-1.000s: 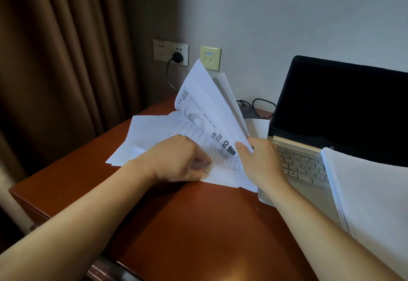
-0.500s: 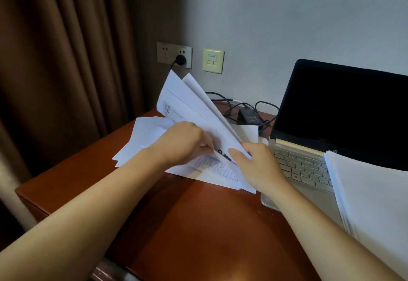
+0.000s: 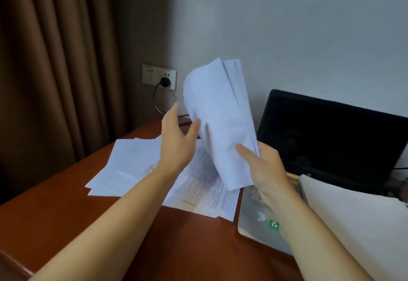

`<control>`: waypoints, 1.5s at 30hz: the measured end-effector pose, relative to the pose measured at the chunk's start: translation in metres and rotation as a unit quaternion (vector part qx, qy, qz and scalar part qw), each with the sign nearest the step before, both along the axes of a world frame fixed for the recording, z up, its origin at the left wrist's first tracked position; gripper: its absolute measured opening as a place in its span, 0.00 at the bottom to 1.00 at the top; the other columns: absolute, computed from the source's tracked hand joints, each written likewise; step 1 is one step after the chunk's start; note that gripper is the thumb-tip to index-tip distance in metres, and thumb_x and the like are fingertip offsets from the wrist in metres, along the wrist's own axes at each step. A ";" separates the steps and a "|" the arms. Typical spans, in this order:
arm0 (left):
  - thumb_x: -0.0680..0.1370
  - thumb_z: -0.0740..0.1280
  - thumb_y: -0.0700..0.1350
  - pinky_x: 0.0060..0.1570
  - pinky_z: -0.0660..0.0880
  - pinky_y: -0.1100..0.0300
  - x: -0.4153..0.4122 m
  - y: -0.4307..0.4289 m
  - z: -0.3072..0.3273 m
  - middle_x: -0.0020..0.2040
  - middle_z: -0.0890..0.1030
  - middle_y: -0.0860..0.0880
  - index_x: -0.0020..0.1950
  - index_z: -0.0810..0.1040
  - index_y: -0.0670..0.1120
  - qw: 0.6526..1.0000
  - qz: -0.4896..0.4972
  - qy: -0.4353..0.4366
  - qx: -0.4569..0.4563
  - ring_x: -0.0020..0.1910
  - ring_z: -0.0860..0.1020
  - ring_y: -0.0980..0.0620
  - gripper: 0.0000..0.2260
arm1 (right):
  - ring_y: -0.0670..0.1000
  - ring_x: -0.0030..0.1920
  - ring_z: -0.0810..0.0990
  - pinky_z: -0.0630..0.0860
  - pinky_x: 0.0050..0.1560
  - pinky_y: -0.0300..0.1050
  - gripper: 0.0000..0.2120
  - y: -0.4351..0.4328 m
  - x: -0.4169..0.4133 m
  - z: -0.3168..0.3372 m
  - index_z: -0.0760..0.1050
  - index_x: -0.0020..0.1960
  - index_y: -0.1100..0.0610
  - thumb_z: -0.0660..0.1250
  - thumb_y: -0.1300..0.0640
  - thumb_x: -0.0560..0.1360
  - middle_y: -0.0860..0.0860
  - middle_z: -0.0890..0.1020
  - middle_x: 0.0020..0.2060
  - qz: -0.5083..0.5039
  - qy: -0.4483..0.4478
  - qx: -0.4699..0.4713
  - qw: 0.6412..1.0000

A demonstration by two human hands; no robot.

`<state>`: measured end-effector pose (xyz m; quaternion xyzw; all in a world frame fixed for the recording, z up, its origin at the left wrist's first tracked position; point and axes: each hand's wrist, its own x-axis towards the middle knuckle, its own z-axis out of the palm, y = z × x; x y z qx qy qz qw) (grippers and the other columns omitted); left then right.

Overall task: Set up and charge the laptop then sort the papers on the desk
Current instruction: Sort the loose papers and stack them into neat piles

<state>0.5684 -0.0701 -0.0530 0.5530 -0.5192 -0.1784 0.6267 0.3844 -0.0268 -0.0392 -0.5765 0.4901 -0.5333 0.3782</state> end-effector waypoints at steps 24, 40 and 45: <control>0.78 0.73 0.45 0.53 0.79 0.55 0.016 0.012 -0.016 0.58 0.80 0.63 0.68 0.69 0.63 0.981 -0.179 0.012 0.075 0.57 0.80 0.57 0.23 | 0.50 0.52 0.84 0.81 0.51 0.45 0.17 -0.019 -0.050 -0.003 0.78 0.59 0.53 0.68 0.70 0.76 0.50 0.85 0.53 0.026 -0.045 0.055 0.997; 0.77 0.74 0.54 0.54 0.75 0.68 0.021 0.026 0.002 0.61 0.81 0.57 0.68 0.74 0.51 0.990 -0.062 0.051 -0.112 0.60 0.79 0.59 0.22 | 0.33 0.53 0.79 0.75 0.47 0.27 0.20 -0.003 -0.003 -0.002 0.71 0.65 0.46 0.69 0.61 0.77 0.38 0.82 0.54 -0.002 -0.010 -0.089 0.996; 0.76 0.74 0.56 0.54 0.76 0.67 0.023 0.027 0.006 0.60 0.80 0.58 0.68 0.71 0.50 0.989 -0.048 0.057 -0.124 0.60 0.79 0.60 0.25 | 0.32 0.55 0.78 0.72 0.53 0.31 0.17 0.000 -0.003 0.001 0.69 0.63 0.41 0.64 0.59 0.81 0.35 0.80 0.54 0.024 0.017 -0.081 0.996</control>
